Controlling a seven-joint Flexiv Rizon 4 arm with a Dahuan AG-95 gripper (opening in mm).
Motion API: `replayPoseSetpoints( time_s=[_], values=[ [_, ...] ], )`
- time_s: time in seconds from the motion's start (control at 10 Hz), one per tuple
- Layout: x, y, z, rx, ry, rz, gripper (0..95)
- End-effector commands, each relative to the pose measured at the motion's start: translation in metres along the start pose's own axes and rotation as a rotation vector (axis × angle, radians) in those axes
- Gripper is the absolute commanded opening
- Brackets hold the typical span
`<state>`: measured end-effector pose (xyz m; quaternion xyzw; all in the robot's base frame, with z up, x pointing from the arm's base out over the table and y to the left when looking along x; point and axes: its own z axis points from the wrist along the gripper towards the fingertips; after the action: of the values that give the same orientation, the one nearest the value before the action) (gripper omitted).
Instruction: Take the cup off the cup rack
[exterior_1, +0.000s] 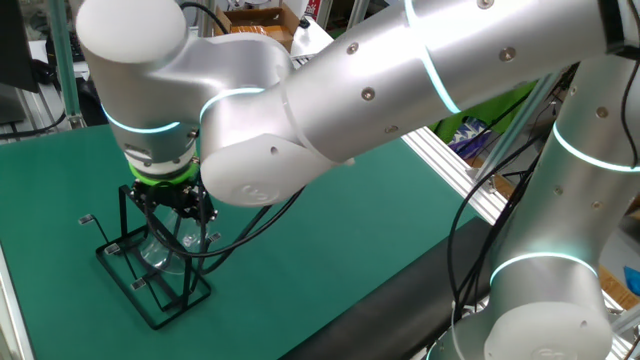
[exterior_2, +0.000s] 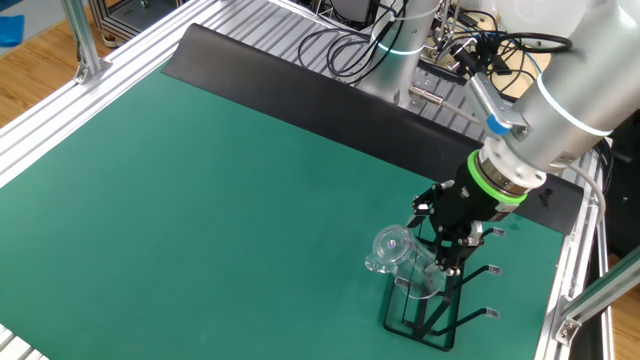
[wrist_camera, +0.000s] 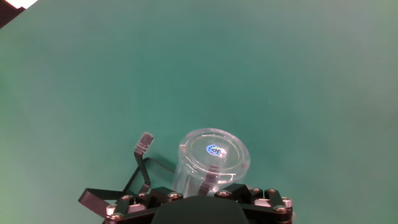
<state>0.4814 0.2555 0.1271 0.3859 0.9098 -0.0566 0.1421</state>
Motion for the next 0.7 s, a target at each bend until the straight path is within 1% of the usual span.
replayPoseSetpoints(
  time_s=[0.1, 0.2, 0.4, 0.5, 0.6, 0.7],
  values=[
    [-0.0044, 0.002, 0.005, 0.005, -0.027, -0.002, 76.0],
    [-0.0057, 0.002, 0.006, -0.003, -0.038, 0.0, 76.0],
    [-0.0073, -0.0008, 0.003, -0.013, -0.042, 0.004, 76.0],
    [-0.0069, -0.0021, 0.005, -0.025, -0.061, 0.011, 76.0],
    [-0.0065, -0.0045, 0.009, -0.024, -0.072, 0.005, 76.0],
    [-0.0071, -0.0059, 0.0127, -0.029, -0.077, 0.003, 76.0]
  ],
)
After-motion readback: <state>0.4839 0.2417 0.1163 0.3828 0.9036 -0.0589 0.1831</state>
